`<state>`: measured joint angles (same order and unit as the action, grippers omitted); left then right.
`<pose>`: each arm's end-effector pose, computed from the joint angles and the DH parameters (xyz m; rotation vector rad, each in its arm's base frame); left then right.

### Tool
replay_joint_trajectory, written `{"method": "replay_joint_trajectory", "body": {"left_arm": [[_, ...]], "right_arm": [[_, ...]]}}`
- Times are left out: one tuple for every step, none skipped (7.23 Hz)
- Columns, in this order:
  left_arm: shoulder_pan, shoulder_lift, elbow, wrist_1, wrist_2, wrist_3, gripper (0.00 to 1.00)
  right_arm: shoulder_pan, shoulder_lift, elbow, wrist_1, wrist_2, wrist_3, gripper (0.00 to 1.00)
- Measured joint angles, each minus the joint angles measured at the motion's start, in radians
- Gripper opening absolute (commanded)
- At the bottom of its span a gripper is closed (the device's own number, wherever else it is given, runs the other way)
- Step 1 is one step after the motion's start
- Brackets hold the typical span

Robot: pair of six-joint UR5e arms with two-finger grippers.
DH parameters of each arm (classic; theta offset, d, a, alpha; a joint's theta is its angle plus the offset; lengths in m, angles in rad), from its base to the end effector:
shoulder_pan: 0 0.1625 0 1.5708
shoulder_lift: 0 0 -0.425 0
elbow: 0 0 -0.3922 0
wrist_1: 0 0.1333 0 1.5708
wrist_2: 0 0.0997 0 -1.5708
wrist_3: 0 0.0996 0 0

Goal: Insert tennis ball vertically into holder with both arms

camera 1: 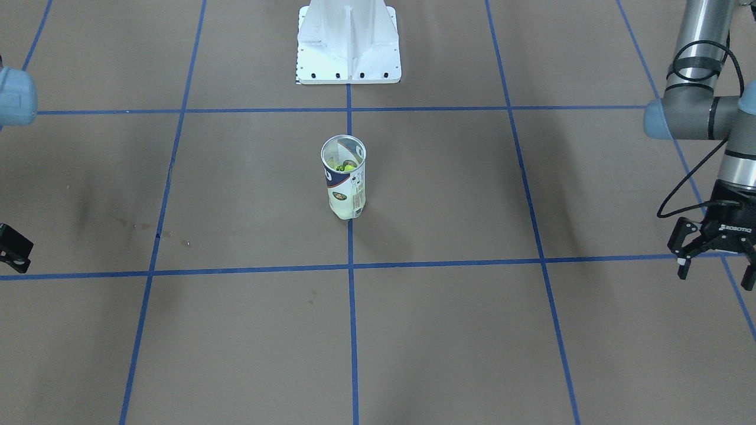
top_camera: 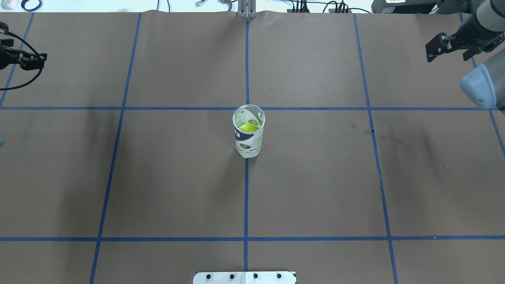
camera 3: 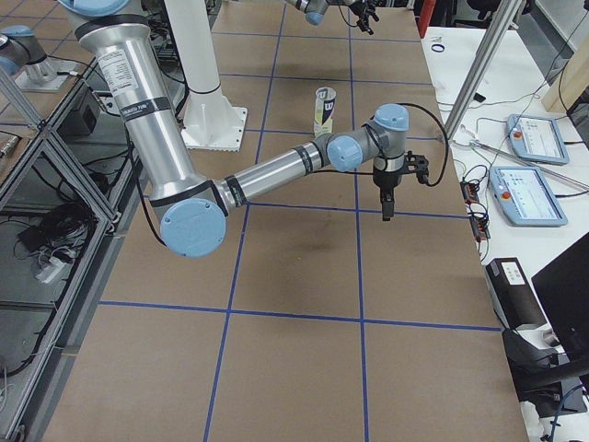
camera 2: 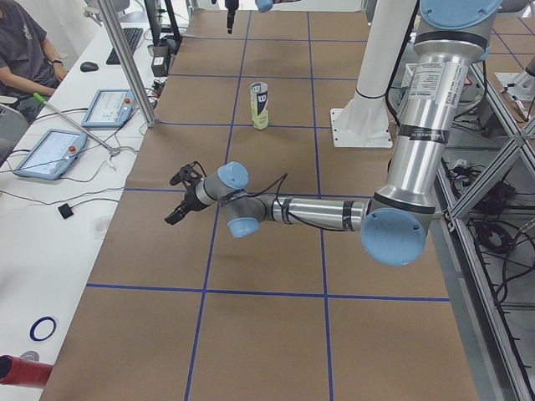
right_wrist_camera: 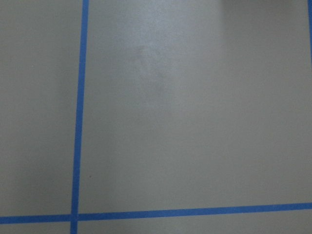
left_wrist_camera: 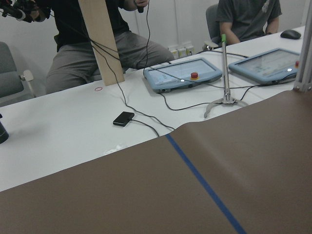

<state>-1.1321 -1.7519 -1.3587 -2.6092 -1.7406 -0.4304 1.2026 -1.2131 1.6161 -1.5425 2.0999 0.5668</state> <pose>0.1515 -0.5970 0.5608 0.8462 0.5639 0.0931 -0.1515 -0.6233 0.4432 0.1412 -0.6545 0.0770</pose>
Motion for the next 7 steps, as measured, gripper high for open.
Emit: {"method": "replay_joint_trajectory", "body": {"left_arm": [[-0.048,-0.002,-0.003,0.115,-0.066,0.039,0.99],[-0.104,-0.01,-0.015,0.249,-0.156,0.083,0.99],[-0.157,-0.024,-0.031,0.39,-0.258,0.128,0.99],[-0.2,-0.032,-0.038,0.503,-0.36,0.158,0.99],[-0.231,-0.035,-0.042,0.603,-0.462,0.172,0.99],[-0.25,-0.032,-0.047,0.694,-0.545,0.174,0.99],[-0.264,-0.023,-0.052,0.762,-0.599,0.17,0.99]], "right_arm": [[0.013,0.002,-0.03,0.009,0.009,-0.021,0.99],[0.033,0.004,-0.061,0.013,0.034,-0.054,0.99],[0.06,0.003,-0.094,0.019,0.064,-0.097,0.99],[0.091,-0.001,-0.123,0.024,0.093,-0.139,0.99],[0.125,-0.014,-0.145,0.027,0.12,-0.195,0.99],[0.158,-0.04,-0.154,0.028,0.144,-0.263,0.99],[0.184,-0.066,-0.158,0.028,0.166,-0.305,0.99]]}}
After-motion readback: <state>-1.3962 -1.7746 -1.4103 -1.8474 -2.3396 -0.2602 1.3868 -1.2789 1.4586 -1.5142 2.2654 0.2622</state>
